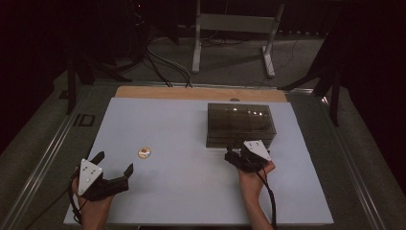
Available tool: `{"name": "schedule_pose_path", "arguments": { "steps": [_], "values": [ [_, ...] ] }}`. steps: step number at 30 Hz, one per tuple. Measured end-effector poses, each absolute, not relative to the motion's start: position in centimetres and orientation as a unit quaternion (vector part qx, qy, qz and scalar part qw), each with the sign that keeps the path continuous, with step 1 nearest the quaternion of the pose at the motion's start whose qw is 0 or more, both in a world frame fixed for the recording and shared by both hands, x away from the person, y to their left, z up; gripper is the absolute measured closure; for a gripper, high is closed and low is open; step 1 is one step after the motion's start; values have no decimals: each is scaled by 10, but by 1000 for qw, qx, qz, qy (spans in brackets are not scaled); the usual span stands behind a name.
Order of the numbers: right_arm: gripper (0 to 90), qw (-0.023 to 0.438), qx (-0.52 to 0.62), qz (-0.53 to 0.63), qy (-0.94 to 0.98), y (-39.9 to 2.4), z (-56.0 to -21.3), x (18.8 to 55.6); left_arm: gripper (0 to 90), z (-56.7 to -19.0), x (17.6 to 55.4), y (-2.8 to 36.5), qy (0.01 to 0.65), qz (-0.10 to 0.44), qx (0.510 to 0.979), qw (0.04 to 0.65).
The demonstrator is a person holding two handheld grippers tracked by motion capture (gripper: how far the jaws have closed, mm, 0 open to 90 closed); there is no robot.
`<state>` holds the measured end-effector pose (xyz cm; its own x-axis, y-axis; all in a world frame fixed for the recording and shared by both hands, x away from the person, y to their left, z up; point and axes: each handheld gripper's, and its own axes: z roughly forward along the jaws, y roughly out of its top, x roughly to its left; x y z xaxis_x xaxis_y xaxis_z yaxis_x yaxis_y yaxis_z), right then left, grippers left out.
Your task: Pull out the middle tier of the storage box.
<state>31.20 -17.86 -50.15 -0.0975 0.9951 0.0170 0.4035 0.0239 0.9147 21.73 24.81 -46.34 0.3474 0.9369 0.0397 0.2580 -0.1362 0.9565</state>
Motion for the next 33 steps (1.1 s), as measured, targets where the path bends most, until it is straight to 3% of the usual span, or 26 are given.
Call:
{"name": "schedule_pose_path", "arguments": {
  "steps": [12, 16, 26, 33],
  "values": [
    [291, 380, 588, 383, 603, -173, -509, 315, 7, -464, 217, 249, 450, 353, 665, 481],
    [406, 385, 590, 384, 597, -172, -510, 315, 7, -464, 217, 249, 450, 353, 665, 481],
    [505, 382, 598, 385, 591, -169, -514, 316, 7, -464, 217, 250, 451, 354, 662, 482],
    [525, 376, 605, 379, 590, -167, -519, 317, 7, -464, 217, 250, 451, 354, 662, 482]
  ]
}}
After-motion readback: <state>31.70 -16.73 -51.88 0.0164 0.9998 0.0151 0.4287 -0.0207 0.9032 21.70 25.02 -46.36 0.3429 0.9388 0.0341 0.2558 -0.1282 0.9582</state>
